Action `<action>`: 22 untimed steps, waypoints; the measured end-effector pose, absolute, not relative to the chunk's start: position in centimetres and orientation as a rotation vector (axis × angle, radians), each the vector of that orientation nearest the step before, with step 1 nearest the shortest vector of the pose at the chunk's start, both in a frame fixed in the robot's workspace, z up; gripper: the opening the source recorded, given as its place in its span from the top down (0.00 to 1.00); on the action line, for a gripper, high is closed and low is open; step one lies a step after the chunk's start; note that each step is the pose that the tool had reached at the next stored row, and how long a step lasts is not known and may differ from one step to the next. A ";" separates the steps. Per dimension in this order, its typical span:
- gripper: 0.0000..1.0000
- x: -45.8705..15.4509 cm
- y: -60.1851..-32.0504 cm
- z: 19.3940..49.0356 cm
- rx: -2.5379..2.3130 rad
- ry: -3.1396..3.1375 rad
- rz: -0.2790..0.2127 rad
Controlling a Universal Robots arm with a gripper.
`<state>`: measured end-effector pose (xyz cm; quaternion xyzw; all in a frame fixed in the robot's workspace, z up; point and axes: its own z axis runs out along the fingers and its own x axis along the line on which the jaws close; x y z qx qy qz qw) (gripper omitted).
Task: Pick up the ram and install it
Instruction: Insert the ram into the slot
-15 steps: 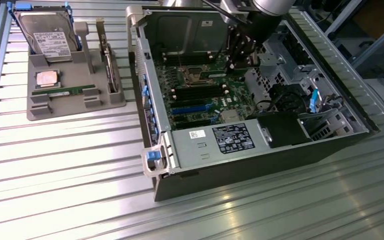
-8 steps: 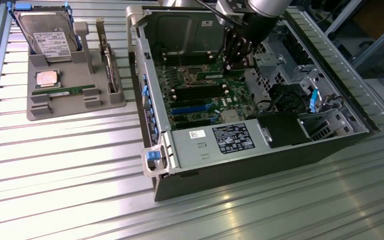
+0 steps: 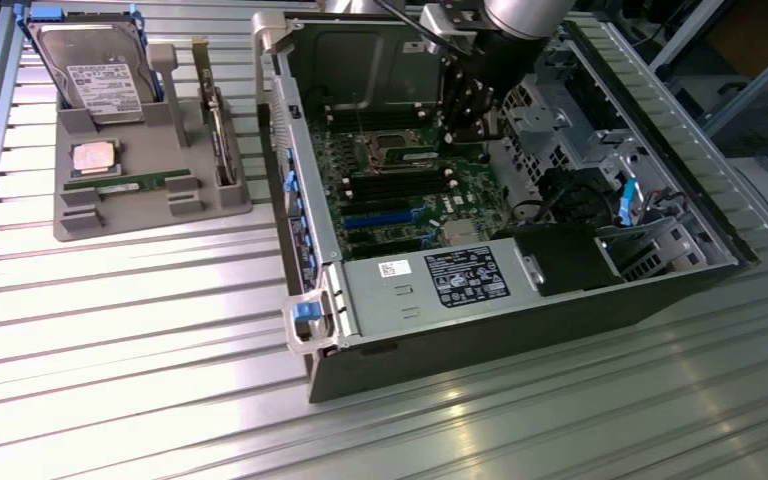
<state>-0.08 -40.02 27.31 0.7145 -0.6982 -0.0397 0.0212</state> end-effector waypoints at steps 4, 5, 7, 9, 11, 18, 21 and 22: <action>0.88 -0.3 -40.0 27.0 2.215 -2.164 -0.123; 0.88 -0.4 -40.0 27.0 2.215 -2.164 -0.123; 0.88 -0.6 -40.0 26.8 2.215 -2.164 -0.123; 0.88 -0.8 -40.0 26.7 2.215 -2.164 -0.123; 0.88 -0.8 -40.0 26.6 2.215 -2.164 -0.123; 0.88 -1.3 -40.0 26.1 2.215 -2.164 -0.123; 0.88 -1.6 -40.1 25.8 2.215 -2.164 -0.123; 0.88 -1.8 -40.1 25.8 2.215 -2.164 -0.123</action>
